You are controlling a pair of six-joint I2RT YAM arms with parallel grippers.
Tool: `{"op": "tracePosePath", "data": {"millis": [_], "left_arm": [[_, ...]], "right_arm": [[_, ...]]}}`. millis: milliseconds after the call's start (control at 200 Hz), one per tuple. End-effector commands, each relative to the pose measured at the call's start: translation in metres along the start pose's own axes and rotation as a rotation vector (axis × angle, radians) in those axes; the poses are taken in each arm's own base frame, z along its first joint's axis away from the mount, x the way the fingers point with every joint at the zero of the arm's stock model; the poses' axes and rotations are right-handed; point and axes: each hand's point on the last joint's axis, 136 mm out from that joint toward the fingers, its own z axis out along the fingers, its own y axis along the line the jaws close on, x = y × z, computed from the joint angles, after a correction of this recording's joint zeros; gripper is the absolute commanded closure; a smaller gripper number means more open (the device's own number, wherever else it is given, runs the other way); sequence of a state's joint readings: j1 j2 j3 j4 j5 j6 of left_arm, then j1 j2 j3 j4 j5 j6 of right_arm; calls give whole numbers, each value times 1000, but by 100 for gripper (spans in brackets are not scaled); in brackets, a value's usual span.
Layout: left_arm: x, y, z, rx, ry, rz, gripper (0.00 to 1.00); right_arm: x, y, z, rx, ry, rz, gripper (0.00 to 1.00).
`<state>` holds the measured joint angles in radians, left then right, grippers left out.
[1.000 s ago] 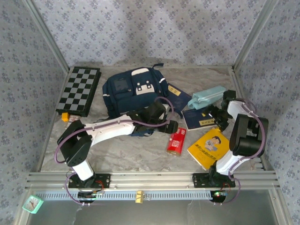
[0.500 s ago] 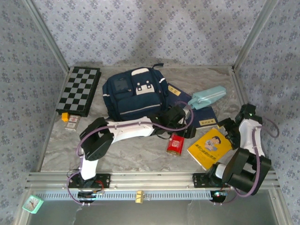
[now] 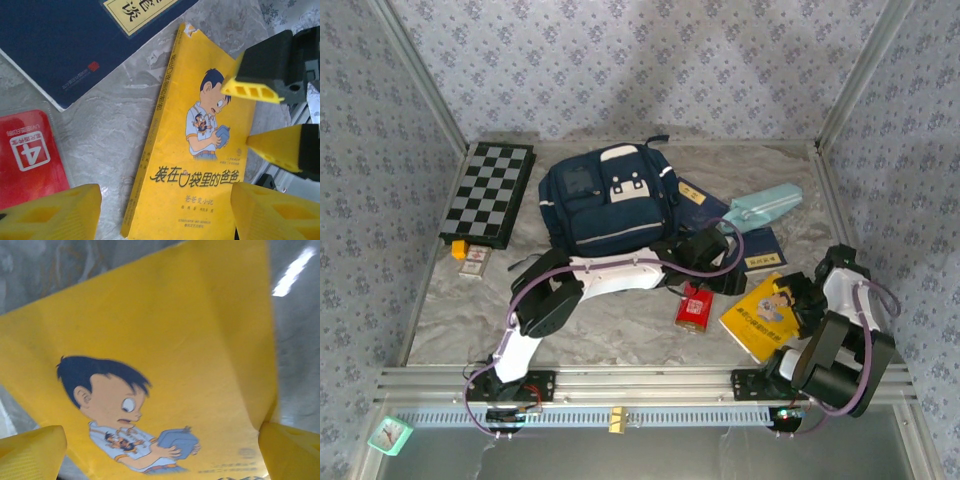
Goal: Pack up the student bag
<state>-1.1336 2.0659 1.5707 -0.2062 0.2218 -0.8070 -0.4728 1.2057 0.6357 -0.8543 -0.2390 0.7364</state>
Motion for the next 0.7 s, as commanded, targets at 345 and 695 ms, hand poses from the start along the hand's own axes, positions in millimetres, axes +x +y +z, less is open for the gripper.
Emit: {"op": "tracePosePath", "data": {"millis": [345, 695], "left_arm": [[12, 15, 31, -41, 62, -31, 43], [18, 0, 46, -11, 65, -58, 50]], "right_arm": [[21, 7, -17, -21, 71, -98, 0], [7, -30, -2, 67, -24, 41, 0]]}}
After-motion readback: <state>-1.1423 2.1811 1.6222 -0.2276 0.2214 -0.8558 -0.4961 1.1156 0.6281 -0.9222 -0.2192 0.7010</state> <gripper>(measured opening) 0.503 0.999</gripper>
